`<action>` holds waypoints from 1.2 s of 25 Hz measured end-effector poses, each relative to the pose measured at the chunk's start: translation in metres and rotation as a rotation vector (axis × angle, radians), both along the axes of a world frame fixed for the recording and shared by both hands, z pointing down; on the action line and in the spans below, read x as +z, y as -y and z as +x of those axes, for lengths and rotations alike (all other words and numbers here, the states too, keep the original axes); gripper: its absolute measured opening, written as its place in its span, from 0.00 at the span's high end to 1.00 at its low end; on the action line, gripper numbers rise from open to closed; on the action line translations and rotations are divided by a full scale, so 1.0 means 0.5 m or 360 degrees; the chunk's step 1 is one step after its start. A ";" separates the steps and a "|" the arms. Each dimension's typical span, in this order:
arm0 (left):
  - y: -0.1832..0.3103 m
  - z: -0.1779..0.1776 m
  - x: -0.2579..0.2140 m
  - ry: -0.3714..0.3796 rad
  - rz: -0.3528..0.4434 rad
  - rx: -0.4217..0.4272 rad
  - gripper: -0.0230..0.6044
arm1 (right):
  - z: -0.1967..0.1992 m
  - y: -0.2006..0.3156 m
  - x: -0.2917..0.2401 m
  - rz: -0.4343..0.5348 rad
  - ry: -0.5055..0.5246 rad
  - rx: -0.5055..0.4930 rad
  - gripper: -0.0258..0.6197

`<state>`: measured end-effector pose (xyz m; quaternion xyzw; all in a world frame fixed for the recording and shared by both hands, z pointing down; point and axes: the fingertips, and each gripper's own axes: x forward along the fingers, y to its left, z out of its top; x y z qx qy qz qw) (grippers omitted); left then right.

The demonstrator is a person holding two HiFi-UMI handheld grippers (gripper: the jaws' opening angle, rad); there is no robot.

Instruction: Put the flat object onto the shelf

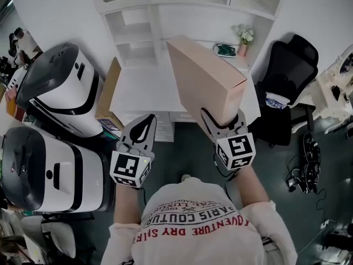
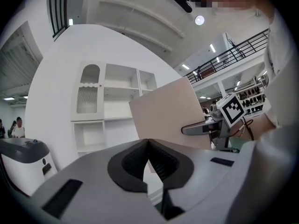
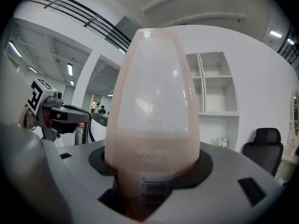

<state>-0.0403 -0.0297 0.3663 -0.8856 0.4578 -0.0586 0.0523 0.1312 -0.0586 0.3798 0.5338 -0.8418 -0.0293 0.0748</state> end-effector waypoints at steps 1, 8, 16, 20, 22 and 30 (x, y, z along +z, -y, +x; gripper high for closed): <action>0.020 0.010 0.000 0.0000 0.0001 -0.0010 0.94 | 0.013 0.022 -0.002 0.0002 0.0002 -0.0004 0.50; 0.119 0.069 -0.009 -0.0069 0.0017 0.0029 0.94 | 0.056 0.138 -0.002 -0.0038 0.0022 -0.0007 0.50; 0.214 0.080 -0.025 -0.0082 0.0027 0.0129 0.94 | 0.039 0.232 -0.023 -0.0005 -0.0010 0.0032 0.49; 0.281 0.068 -0.046 -0.0047 0.0081 0.0134 0.94 | 0.033 0.291 -0.057 0.0027 -0.0025 0.0076 0.49; 0.310 0.060 -0.055 -0.0059 0.0092 0.0137 0.94 | 0.033 0.319 -0.082 0.0066 -0.0062 0.0092 0.49; 0.412 0.016 -0.071 -0.0049 0.0102 0.0152 0.94 | 0.027 0.465 -0.242 0.0278 -0.0331 0.0221 0.49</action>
